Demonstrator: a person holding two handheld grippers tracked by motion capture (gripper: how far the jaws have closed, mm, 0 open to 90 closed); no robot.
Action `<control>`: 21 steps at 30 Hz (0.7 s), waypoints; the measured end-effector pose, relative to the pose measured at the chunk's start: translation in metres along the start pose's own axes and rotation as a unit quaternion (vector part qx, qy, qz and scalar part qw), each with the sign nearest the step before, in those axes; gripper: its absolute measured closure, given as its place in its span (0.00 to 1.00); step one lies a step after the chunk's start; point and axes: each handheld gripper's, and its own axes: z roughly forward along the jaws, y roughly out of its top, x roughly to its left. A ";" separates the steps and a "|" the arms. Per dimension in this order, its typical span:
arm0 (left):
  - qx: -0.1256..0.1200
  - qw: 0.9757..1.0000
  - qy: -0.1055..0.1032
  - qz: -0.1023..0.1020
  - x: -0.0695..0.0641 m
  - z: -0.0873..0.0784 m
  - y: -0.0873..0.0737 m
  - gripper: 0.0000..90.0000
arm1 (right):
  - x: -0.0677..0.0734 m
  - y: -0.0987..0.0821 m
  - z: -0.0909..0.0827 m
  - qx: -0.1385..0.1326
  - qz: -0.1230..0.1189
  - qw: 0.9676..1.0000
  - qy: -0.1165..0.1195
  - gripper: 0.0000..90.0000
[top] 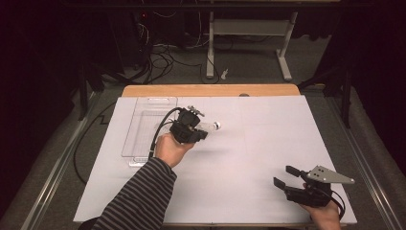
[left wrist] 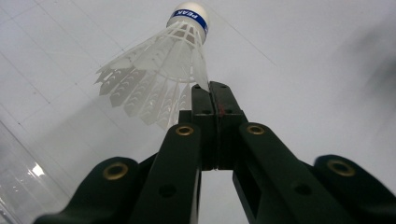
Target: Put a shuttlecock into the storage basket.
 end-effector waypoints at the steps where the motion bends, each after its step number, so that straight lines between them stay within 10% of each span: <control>1: 0.000 1.000 0.000 0.000 0.000 -0.001 0.000 1.00 | 0.000 0.000 0.000 0.000 0.000 1.000 0.000 0.35; 21: -0.010 1.000 0.015 -0.015 0.013 -0.016 -0.010 1.00 | 0.000 0.000 0.000 0.000 0.000 1.000 0.000 0.35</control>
